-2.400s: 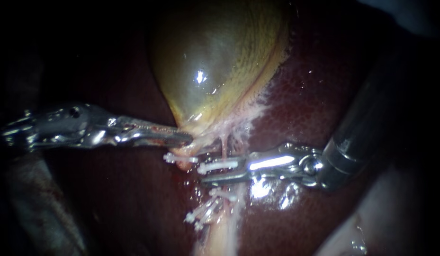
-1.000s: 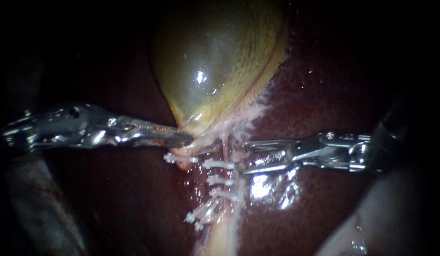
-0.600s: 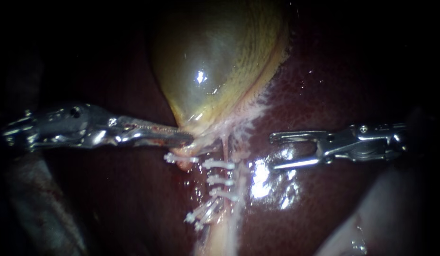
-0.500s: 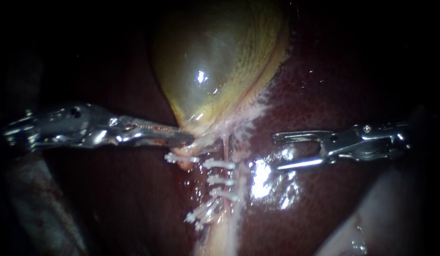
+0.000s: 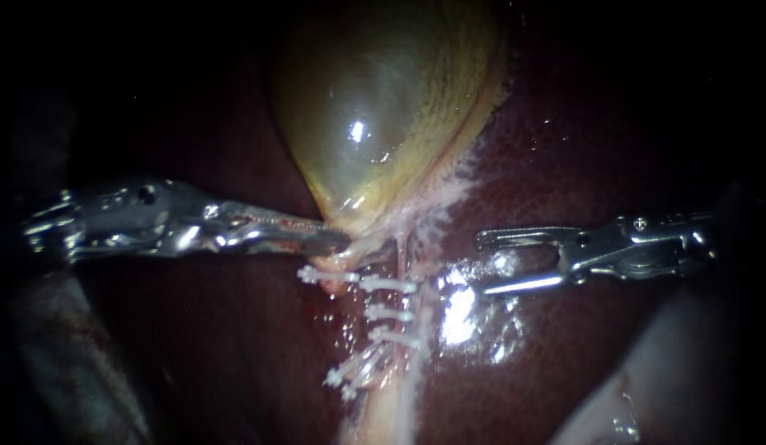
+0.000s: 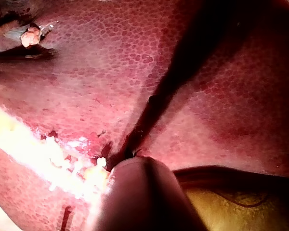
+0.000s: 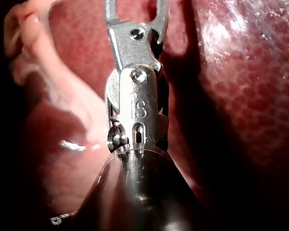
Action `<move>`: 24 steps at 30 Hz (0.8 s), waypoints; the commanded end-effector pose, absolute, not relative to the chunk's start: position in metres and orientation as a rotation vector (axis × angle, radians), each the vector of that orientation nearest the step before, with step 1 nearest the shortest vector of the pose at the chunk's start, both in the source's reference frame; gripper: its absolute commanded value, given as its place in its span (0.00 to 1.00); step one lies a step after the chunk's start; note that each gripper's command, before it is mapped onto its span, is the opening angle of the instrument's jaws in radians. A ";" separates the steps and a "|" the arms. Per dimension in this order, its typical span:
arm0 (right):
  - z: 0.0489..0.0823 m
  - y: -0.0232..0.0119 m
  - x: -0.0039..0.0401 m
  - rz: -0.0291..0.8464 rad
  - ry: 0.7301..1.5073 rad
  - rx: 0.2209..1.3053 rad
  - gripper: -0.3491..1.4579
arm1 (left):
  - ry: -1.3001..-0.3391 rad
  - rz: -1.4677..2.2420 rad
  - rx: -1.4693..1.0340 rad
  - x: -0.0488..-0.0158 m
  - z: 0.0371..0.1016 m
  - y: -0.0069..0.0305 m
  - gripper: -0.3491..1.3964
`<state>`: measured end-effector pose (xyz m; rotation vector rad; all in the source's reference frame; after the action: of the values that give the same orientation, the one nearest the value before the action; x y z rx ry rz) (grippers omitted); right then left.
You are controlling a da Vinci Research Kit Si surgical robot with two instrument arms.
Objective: Going back third clip right tube
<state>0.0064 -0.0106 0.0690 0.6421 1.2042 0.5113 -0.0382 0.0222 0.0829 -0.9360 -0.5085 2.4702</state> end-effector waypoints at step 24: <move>0.0691 -0.0109 0.0066 0.510 1.207 0.641 0.43 | -0.508 2.469 -0.942 -0.0402 0.0849 0.0215 0.00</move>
<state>0.0066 -0.0109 0.0691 0.6413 1.2066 0.5102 -0.0402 0.0215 0.0849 -0.9411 -0.5067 2.4686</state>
